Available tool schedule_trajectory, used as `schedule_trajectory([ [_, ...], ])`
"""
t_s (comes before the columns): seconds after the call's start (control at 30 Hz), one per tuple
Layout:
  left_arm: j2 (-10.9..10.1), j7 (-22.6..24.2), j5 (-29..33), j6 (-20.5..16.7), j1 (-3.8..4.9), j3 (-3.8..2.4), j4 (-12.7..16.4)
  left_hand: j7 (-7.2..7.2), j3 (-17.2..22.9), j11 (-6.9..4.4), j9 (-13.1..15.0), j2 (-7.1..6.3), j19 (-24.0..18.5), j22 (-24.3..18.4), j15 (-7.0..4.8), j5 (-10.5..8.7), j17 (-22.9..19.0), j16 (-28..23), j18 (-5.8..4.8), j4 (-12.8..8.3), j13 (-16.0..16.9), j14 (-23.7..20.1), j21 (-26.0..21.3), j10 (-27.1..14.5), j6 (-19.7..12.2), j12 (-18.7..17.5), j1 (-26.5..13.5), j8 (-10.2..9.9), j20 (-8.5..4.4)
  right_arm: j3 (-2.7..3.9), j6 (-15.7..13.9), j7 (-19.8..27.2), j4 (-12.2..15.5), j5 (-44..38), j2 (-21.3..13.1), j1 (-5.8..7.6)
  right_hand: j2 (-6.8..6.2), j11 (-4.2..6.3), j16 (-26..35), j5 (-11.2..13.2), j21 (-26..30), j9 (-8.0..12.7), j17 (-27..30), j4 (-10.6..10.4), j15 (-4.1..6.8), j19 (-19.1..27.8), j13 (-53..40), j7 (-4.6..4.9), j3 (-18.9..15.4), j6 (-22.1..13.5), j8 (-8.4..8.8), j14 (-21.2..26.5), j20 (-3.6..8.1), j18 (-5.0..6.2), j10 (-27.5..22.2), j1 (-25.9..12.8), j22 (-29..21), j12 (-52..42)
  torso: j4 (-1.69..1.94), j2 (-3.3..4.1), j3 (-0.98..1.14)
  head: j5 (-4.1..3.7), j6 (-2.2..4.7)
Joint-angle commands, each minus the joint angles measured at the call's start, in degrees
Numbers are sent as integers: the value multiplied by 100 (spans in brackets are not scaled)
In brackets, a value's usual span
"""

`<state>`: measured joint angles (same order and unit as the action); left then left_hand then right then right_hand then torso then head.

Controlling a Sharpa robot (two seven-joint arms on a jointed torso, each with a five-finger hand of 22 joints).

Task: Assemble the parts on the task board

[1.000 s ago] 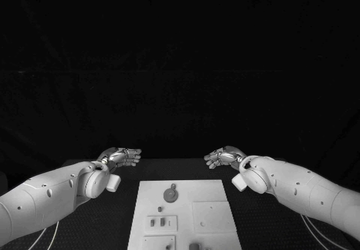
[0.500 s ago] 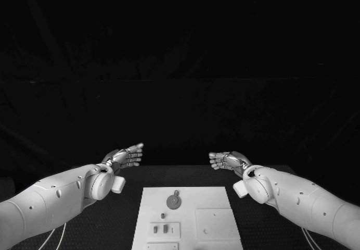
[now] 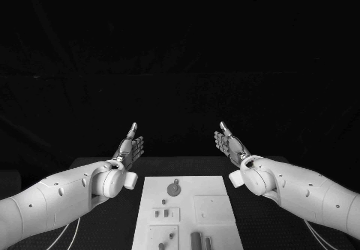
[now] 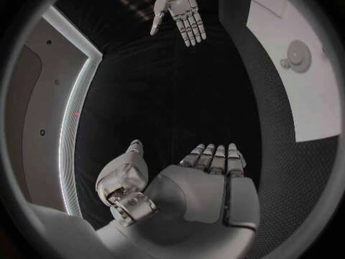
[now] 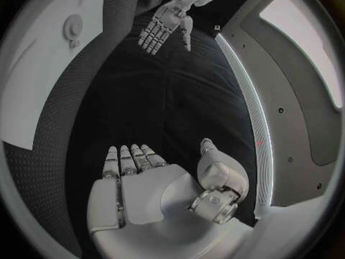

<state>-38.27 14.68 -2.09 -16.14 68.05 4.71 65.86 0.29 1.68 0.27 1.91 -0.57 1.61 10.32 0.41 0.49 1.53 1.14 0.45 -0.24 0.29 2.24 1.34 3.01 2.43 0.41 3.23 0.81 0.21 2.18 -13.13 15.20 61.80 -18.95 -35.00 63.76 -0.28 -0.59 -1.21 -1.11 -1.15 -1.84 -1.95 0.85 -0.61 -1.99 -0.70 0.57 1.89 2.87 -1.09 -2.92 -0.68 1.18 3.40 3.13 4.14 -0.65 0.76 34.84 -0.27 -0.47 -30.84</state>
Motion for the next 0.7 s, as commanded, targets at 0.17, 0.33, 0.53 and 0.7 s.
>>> schedule_trajectory([
  [0.17, -327, 994, 139, -1762, -405, -237, 1262, -29, -168, -27, -191, 57, -161, -1032, -41, -49, -153, -114, -45, 24, -29, -224, -134, -301, -243, -41, -323, -81, -21, -93, -1729, 864, 1273, 1069, -427, -164, 28, 59, 121, 111, 115, 184, 195, -85, 61, 199, 70, -57, -189, -287, 109, 292, 68, -118, -340, -313, -414, 65, -74, -356, 26, 45, -342],
  [0.33, -523, 1315, 183, -2406, -644, -382, 1975, -29, -168, -27, -191, 57, -161, -1032, -41, -49, -153, -114, -45, 24, -29, -224, -134, -301, -243, -41, -323, -81, -21, -162, -2486, 1193, 2125, 1525, -727, -272, 28, 59, 121, 111, 115, 184, 195, -85, 61, 199, 70, -57, -189, -287, 109, 292, 68, -118, -340, -313, -414, 65, -76, -366, 27, 47, -354],
  [0.53, -630, 1492, 207, -2759, -775, -462, 2366, -29, -168, -27, -191, 57, -161, -1032, -41, -49, -153, -114, -45, 24, -29, -224, -134, -301, -243, -41, -323, -81, -21, -206, -2972, 1404, 2672, 1818, -919, -342, 28, 59, 121, 111, 115, 184, 195, -85, 61, 199, 70, -57, -189, -287, 109, 292, 68, -118, -340, -313, -414, 65, -76, -366, 27, 47, -354],
  [0.7, -642, 1511, 209, -2798, -789, -471, 2409, -29, -168, -27, -191, 57, -161, -1032, -41, -49, -153, -114, -45, 24, -29, -224, -134, -301, -243, -41, -323, -81, -21, -218, -3099, 1459, 2815, 1895, -969, -360, 28, 59, 121, 111, 115, 184, 195, -85, 61, 199, 70, -57, -189, -287, 109, 292, 68, -118, -340, -313, -414, 65, -76, -366, 27, 47, -354],
])
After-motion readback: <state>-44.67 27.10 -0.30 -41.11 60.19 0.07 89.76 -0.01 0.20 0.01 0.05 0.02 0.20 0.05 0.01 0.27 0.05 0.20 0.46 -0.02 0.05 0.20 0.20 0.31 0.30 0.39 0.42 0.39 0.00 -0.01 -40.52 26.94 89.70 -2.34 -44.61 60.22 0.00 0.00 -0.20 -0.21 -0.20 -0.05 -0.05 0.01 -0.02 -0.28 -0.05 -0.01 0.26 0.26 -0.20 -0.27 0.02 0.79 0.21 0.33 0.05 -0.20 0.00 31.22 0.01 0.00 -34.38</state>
